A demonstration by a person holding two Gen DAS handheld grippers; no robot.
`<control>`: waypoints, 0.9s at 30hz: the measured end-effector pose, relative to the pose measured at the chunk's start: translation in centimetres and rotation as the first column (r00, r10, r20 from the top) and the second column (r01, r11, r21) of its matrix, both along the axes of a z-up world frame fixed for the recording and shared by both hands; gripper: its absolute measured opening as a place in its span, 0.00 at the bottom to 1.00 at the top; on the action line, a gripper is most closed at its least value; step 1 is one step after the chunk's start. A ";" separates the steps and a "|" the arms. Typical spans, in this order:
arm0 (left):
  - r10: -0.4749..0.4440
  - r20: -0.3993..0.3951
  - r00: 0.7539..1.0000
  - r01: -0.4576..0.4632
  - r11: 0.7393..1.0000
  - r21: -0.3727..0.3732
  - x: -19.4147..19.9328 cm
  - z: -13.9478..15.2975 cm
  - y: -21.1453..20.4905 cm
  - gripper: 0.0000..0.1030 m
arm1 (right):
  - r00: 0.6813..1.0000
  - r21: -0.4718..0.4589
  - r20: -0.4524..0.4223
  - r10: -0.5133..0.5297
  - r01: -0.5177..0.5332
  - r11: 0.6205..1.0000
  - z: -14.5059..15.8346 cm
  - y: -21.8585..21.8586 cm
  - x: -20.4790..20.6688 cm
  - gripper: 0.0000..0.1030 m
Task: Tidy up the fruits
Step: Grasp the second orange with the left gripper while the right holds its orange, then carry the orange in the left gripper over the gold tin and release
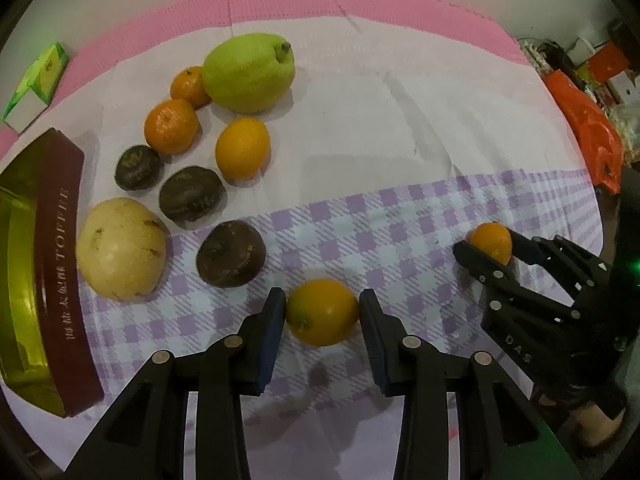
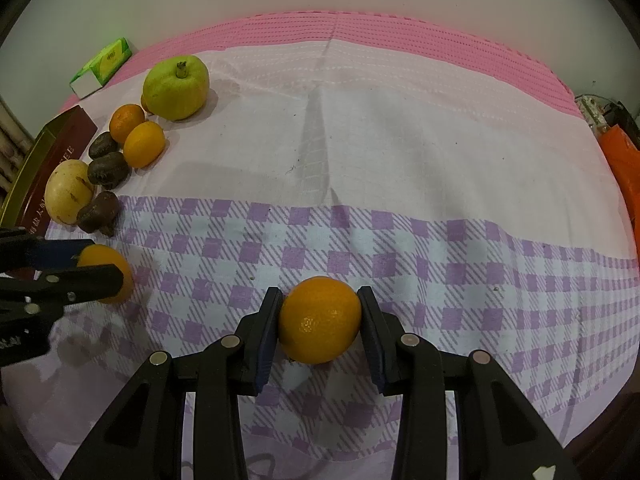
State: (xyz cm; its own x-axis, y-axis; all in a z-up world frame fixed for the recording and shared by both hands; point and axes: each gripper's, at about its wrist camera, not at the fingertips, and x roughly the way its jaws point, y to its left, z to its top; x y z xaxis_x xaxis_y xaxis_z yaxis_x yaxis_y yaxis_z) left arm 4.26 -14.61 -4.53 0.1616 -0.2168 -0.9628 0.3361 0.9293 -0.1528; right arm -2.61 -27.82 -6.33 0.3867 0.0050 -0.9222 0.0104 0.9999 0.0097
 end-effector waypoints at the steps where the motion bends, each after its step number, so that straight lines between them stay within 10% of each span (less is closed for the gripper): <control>1: 0.001 0.010 1.000 -0.001 1.000 -0.005 0.0 0.4 0.2 0.38 | 1.000 -0.001 0.000 0.000 0.000 1.000 0.0 0.0 0.0 0.35; 14: 0.146 0.148 0.978 -0.149 0.989 0.006 3.1 5.6 8.4 0.38 | 1.000 -0.013 0.002 0.002 -0.002 1.000 0.0 0.2 0.0 0.35; 27: 0.392 0.178 0.903 -0.414 0.904 0.106 5.8 3.6 22.8 0.38 | 1.000 -0.022 0.002 -0.004 0.004 1.000 -0.1 0.3 0.0 0.35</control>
